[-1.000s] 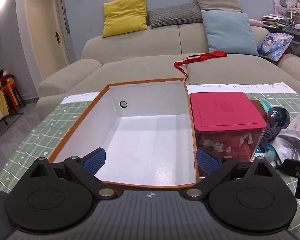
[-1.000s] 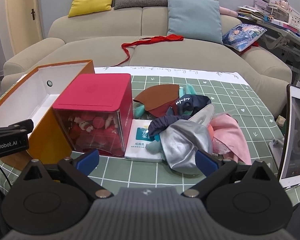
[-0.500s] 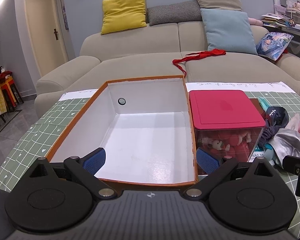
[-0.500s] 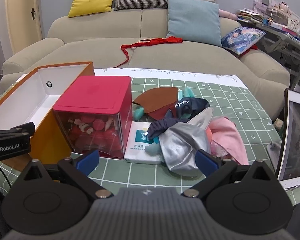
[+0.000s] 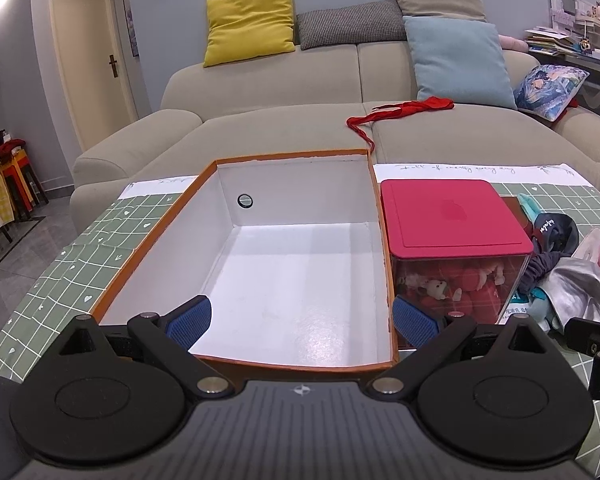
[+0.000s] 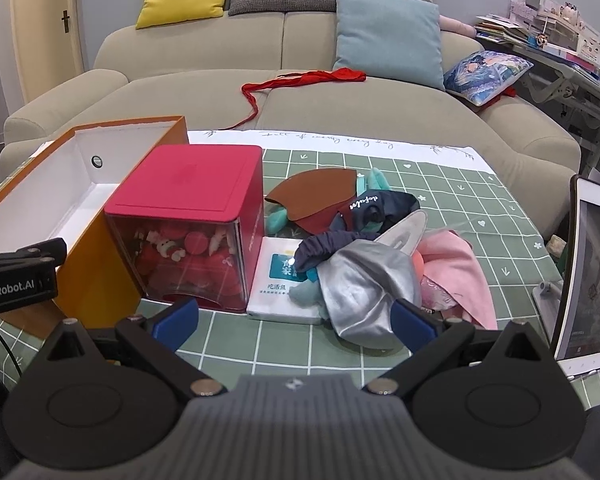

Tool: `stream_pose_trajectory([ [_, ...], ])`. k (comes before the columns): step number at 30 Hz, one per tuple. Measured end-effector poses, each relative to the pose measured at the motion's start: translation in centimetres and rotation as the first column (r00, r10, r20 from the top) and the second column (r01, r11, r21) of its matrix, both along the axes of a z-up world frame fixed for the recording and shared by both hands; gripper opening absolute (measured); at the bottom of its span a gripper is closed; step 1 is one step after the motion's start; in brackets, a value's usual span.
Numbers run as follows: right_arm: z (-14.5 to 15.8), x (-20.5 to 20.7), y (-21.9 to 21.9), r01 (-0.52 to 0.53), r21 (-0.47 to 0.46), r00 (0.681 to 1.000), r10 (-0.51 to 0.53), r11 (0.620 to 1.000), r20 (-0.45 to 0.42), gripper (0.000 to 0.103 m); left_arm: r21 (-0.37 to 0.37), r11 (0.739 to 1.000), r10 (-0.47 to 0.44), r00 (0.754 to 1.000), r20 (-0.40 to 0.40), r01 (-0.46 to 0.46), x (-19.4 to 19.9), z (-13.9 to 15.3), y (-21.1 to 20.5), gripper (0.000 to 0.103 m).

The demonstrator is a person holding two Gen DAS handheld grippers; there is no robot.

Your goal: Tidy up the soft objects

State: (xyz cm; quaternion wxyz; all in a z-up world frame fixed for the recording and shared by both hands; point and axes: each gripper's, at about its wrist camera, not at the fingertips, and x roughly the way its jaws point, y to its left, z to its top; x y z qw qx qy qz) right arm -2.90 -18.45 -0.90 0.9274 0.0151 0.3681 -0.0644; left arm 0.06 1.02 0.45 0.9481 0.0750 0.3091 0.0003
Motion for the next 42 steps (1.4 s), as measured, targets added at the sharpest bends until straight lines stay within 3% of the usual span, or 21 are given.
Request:
stream_pose_trajectory([
  [16,0.1,-0.1,-0.7,0.014,-0.001,1.000,-0.014,1.000,0.007,0.100,-0.005,1.000,-0.007,1.000,0.016,0.007,-0.3,0.5,0.0,0.103],
  [25,-0.1,-0.7,-6.3,0.009,-0.116,0.999,-0.004,0.993,0.048,0.100,-0.028,0.981,-0.191,0.981,-0.023,0.190,-1.2,1.3,-2.5,0.103],
  [30,-1.3,0.5,-9.9,-0.074,-0.125,0.996,0.079,0.989,0.042,0.086,-0.033,0.964,-0.265,0.962,-0.068,0.263,-1.3,1.4,-4.8,0.103],
  [35,-3.1,2.4,-14.0,-0.104,-0.096,0.995,0.103,0.990,-0.018,0.086,-0.136,0.929,-0.360,0.925,-0.117,0.344,-0.9,1.0,-6.8,0.103],
  [38,-4.2,3.1,-16.6,-0.072,-0.001,0.996,0.072,0.997,-0.050,0.082,-0.084,0.904,-0.426,0.897,-0.115,0.419,-1.3,0.8,-8.7,0.103],
  [40,-4.9,3.3,-18.2,-0.059,0.073,0.996,0.064,0.996,-0.069,0.069,-0.085,0.873,-0.487,0.865,-0.124,0.479,-1.5,0.4,-10.0,0.103],
  [42,-5.3,3.1,-18.9,-0.049,0.107,0.996,0.057,0.993,-0.070,0.068,-0.120,0.830,-0.557,0.818,-0.141,0.544,-1.3,-0.1,-11.4,0.103],
])
